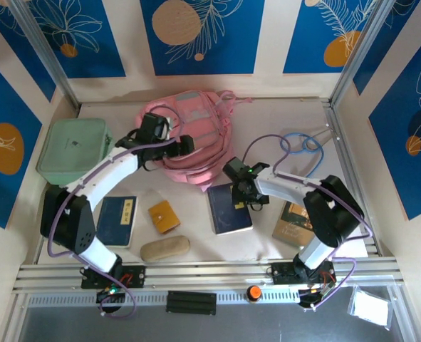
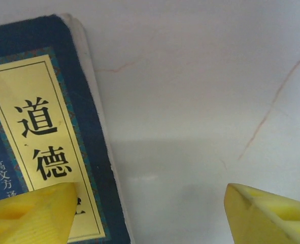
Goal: Pack the student bag
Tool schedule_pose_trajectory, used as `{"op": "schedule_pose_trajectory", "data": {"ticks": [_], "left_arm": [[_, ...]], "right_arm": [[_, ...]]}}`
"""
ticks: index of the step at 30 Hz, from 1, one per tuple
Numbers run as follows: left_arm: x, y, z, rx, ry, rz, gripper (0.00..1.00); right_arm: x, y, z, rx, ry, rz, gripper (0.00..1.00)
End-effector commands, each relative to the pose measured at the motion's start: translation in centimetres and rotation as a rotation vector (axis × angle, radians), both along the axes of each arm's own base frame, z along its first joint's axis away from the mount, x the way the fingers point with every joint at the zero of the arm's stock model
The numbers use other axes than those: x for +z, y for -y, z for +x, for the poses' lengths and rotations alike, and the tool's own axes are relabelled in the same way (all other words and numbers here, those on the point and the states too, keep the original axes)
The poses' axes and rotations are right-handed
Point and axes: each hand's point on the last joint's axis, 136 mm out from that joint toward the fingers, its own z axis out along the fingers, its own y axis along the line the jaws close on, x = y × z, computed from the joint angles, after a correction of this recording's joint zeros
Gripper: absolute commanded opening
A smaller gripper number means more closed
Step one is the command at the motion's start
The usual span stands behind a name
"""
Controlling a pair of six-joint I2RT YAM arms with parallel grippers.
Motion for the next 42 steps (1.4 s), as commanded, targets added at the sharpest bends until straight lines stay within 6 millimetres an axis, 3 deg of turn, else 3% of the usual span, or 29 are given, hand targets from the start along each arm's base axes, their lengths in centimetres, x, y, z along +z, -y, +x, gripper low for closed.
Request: {"op": "schedule_pose_trajectory", "data": {"ticks": [1, 3, 5, 16, 21, 28, 37, 42], "left_arm": [[-2.4, 4.0, -4.4, -0.056, -0.144, -0.086, 0.96], [-3.5, 5.3, -6.1, -0.051, -0.189, -0.122, 0.96], [-4.7, 6.6, -7.8, -0.048, -0.238, -0.175, 0.93], [-10.5, 9.5, -13.1, -0.092, -0.36, -0.111, 0.78], [-12.0, 10.0, -13.6, -0.101, -0.395, -0.091, 0.68], [-13.3, 10.2, -13.4, -0.1, -0.414, -0.059, 0.56], [-13.7, 10.8, -13.2, -0.118, -0.426, -0.05, 0.41], [-14.2, 10.8, -13.4, -0.099, -0.45, -0.053, 0.4]], "right_arm": [[2.3, -2.1, 0.1, 0.015, 0.034, 0.203, 0.73], [3.0, -3.5, 0.3, 0.017, 0.029, 0.34, 0.69], [3.1, -3.5, 0.6, -0.021, 0.025, 0.403, 0.64], [1.6, -2.9, 1.9, -0.049, -0.007, 0.447, 0.41], [0.2, -1.2, 1.9, -0.068, -0.037, 0.352, 0.4], [-1.7, -1.4, 1.0, -0.056, -0.115, 0.341, 0.32], [-2.4, -1.4, 0.8, -0.057, -0.14, 0.329, 0.23], [-2.7, -1.2, 0.8, -0.065, -0.146, 0.321, 0.23]]}}
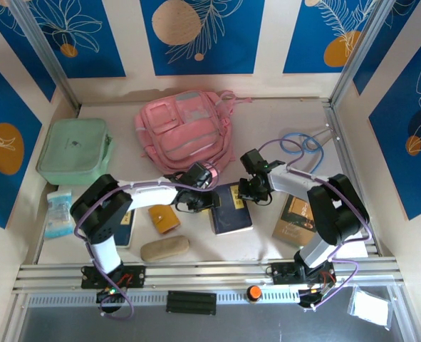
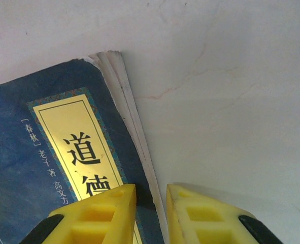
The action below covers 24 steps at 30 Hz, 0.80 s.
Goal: Pack the student bag
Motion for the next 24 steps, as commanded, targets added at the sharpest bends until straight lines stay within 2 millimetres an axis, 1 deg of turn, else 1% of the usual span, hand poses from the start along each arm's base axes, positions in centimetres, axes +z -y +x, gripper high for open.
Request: {"op": "schedule_pose_trajectory", "data": {"ticks": [1, 6, 11, 13, 17, 19, 24], "left_arm": [[-0.1, 0.7, 0.1, 0.001, -0.017, -0.005, 0.4], [-0.2, 1.4, 0.2, -0.017, -0.027, -0.025, 0.4], [1.0, 2.8, 0.6, -0.06, 0.009, -0.092, 0.38], [1.5, 3.3, 0.6, -0.076, 0.02, -0.125, 0.36], [3.7, 4.0, 0.3, -0.108, 0.072, -0.233, 0.35], [4.8, 4.8, -0.1, -0.141, 0.091, -0.304, 0.35], [6.7, 5.7, -0.3, -0.164, 0.131, -0.424, 0.3]], "right_arm": [[-0.7, 0.4, -0.7, 0.004, -0.049, -0.022, 0.23], [-0.8, 0.4, -0.7, 0.003, -0.05, -0.023, 0.22], [-1.1, 0.5, -0.9, -0.006, -0.06, -0.021, 0.22], [-1.3, 0.5, -1.1, -0.012, -0.071, -0.018, 0.21], [-1.1, 1.2, -1.4, -0.025, -0.073, -0.027, 0.21], [-1.0, 1.5, -1.5, -0.041, -0.078, -0.005, 0.21], [-0.8, 1.9, -2.1, -0.092, -0.092, 0.047, 0.19]]}}
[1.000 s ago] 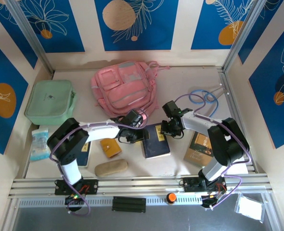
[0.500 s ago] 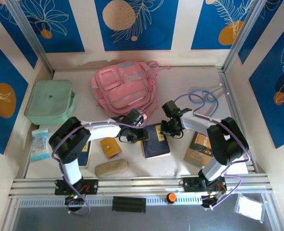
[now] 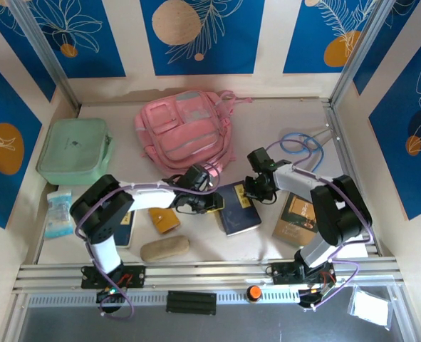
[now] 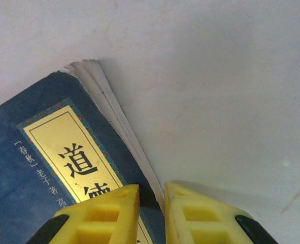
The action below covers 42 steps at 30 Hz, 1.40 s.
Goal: Pack the student bag
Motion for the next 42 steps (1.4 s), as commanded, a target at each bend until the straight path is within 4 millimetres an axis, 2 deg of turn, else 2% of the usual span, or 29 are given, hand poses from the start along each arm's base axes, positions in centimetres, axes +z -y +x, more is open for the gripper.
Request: {"op": "schedule_pose_trajectory", "data": {"ticks": [1, 4, 10, 20, 26, 30, 33, 35, 37, 42], "left_arm": [[5.9, 3.2, 0.8, -0.067, 0.132, -0.243, 0.29], [6.3, 3.3, 1.1, -0.063, 0.153, -0.253, 0.28], [6.0, 3.8, 1.3, -0.067, 0.139, -0.253, 0.27], [6.3, 4.3, 2.4, -0.048, 0.157, -0.253, 0.24], [5.6, 3.4, 2.9, -0.01, 0.15, -0.225, 0.19], [5.8, 2.6, 3.3, 0.009, 0.165, -0.201, 0.11], [6.9, 2.0, 3.9, 0.012, 0.194, -0.198, 0.01], [8.1, 1.5, 4.6, 0.015, 0.217, -0.198, 0.0], [9.9, 0.8, 5.6, 0.021, 0.253, -0.209, 0.0], [15.3, -1.6, 9.2, 0.075, 0.394, -0.225, 0.0]], "right_arm": [[-0.7, 0.1, -2.4, -0.029, -0.083, 0.041, 0.18], [-0.9, 0.2, -2.7, -0.061, -0.09, 0.063, 0.18], [-1.0, 0.3, -2.8, -0.099, -0.106, 0.094, 0.17], [-1.1, -0.4, -2.8, -0.12, -0.121, 0.183, 0.16], [-1.0, 0.2, -2.5, -0.135, -0.107, 0.17, 0.16], [-0.2, 0.6, -1.8, -0.134, -0.063, 0.167, 0.19], [1.5, 0.8, -0.5, -0.138, 0.016, 0.199, 0.27], [2.8, 0.9, 0.3, -0.148, 0.078, 0.229, 0.36], [4.3, 1.1, 1.3, -0.168, 0.143, 0.268, 0.47], [8.3, 0.7, 4.2, -0.187, 0.282, 0.4, 0.6]]}}
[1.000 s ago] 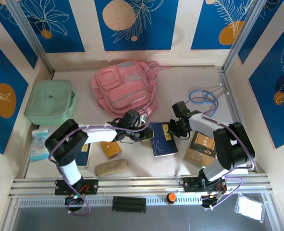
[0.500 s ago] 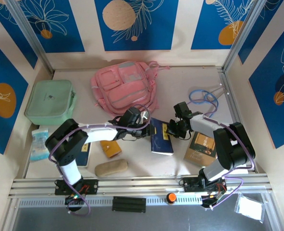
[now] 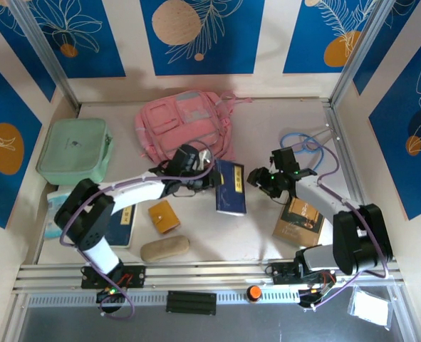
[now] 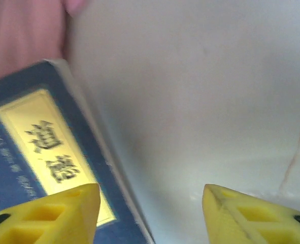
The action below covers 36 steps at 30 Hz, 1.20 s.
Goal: Pack the student bag
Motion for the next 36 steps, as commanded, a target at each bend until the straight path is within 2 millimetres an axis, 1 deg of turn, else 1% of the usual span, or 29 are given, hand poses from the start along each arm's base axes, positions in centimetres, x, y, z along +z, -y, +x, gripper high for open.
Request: {"op": "schedule_pose_trajectory", "data": {"ticks": [1, 6, 10, 12, 14, 18, 20, 23, 27, 31, 33, 36], "left_arm": [[6.9, -1.8, 3.4, 0.054, 0.183, -0.053, 0.0], [11.4, -5.4, 7.6, 0.213, 0.271, -0.111, 0.0], [15.7, -6.8, 9.6, 0.272, 0.368, -0.226, 0.0], [17.0, -7.3, 10.3, 0.294, 0.389, -0.241, 0.0], [17.7, -7.9, 11.2, 0.337, 0.386, -0.259, 0.0], [18.0, -8.6, 12.7, 0.407, 0.353, -0.351, 0.0], [18.1, -8.2, 13.2, 0.404, 0.346, -0.405, 0.0], [17.6, -7.7, 13.7, 0.412, 0.304, -0.477, 0.0], [16.9, -7.3, 14.4, 0.431, 0.256, -0.542, 0.0], [16.5, -7.1, 14.7, 0.448, 0.208, -0.608, 0.0], [16.3, -7.2, 14.8, 0.456, 0.188, -0.632, 0.0], [15.6, -7.2, 15.0, 0.475, 0.156, -0.642, 0.0]], "right_arm": [[3.4, -1.1, 2.1, 0.009, 0.115, 0.12, 0.63], [7.5, -3.1, 4.1, 0.039, 0.219, 0.283, 0.73], [9.8, -4.7, 5.2, 0.063, 0.267, 0.431, 0.81], [10.7, -5.4, 5.6, 0.073, 0.274, 0.495, 0.82], [11.8, -6.0, 5.9, 0.086, 0.287, 0.568, 0.85], [13.4, -7.3, 6.4, 0.09, 0.311, 0.675, 0.9], [13.5, -7.5, 6.9, 0.052, 0.286, 0.707, 0.91], [14.2, -8.1, 7.7, 0.025, 0.3, 0.77, 0.93], [15.1, -9.8, 8.1, 0.047, 0.305, 0.825, 0.94], [15.1, -11.6, 8.7, 0.063, 0.291, 0.86, 0.93], [15.6, -12.4, 9.0, 0.078, 0.307, 0.893, 0.91], [16.4, -13.0, 9.8, 0.086, 0.334, 0.935, 0.87]]}}
